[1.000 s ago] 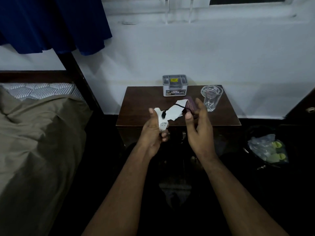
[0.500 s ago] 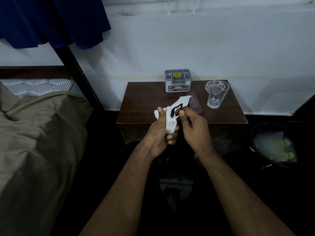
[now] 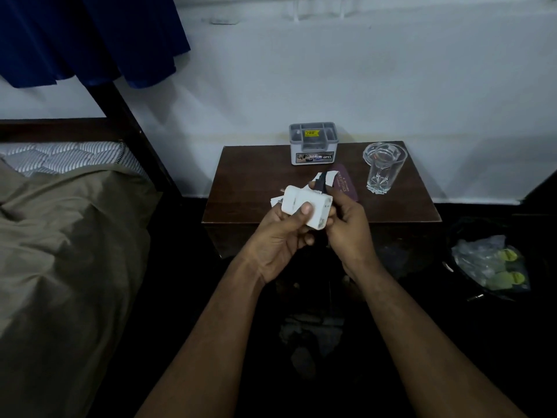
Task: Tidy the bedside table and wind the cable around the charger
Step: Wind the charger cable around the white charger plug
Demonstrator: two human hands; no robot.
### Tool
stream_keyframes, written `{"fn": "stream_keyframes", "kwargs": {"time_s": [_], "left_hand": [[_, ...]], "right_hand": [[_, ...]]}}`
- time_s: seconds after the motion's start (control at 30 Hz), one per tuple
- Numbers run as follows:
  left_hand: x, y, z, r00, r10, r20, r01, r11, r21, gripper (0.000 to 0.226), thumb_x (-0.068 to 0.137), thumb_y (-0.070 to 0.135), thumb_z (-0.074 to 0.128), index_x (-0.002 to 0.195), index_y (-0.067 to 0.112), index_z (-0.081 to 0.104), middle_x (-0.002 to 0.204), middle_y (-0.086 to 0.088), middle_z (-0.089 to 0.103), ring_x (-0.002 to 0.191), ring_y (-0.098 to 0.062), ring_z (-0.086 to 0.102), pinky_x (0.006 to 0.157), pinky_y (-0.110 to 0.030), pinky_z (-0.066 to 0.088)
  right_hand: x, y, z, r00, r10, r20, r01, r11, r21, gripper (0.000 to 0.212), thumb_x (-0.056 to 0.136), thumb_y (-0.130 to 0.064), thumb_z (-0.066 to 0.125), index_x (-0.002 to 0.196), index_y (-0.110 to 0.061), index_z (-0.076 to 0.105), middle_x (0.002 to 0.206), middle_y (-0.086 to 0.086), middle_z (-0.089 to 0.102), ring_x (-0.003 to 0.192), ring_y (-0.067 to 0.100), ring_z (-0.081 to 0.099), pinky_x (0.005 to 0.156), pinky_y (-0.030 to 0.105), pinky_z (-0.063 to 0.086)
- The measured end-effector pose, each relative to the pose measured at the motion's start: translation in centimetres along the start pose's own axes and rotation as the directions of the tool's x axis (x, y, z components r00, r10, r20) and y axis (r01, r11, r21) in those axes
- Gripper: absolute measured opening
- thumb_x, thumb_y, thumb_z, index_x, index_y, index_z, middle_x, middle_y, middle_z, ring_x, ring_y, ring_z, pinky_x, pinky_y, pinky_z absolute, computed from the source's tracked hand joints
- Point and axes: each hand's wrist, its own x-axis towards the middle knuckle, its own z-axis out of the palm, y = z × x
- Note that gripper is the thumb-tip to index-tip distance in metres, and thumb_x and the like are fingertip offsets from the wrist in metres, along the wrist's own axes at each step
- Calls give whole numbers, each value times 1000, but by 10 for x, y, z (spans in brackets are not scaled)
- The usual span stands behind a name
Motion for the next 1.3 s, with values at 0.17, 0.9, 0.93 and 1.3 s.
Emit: {"fn": "stream_keyframes", "kwargs": {"time_s": [0.17,0.9,0.93,1.3], "left_hand": [[9,1,-1,970,72,-234,-79,997,-23,43,89,25,71,128,13,57,113,-11,69,83,-13,66,62,-26,41],[24,-3,-7,906,175,-385,-241,962,-128,16,104,25,51,117,17,48,93,-5,76,57,-13,56,46,-26,46],[24,-4,-7,903,189,-386,-257,958,-130,12,104,24,51,114,18,48,91,-4,76,57,-12,60,45,-24,46],[29,-10,-13,846,365,-389,-231,908,350,18,95,10,66,105,8,51,96,-13,64,87,-19,65,74,-32,56]], "right_hand": [[5,4,0,982,-167,-89,149,972,-183,27,102,-10,55,123,-14,71,113,-7,76,111,7,69,98,31,55],[4,11,-3,952,-19,306,169,865,-473,24,98,-14,61,77,-19,72,75,-9,74,76,-1,66,74,19,46],[3,11,-2,946,-12,325,179,853,-490,26,98,-15,60,74,-22,69,73,-10,72,73,-2,64,72,19,45],[-7,-1,-2,885,-111,451,378,737,-561,19,98,-38,51,98,-25,65,84,-14,65,80,9,63,71,39,55]]}}
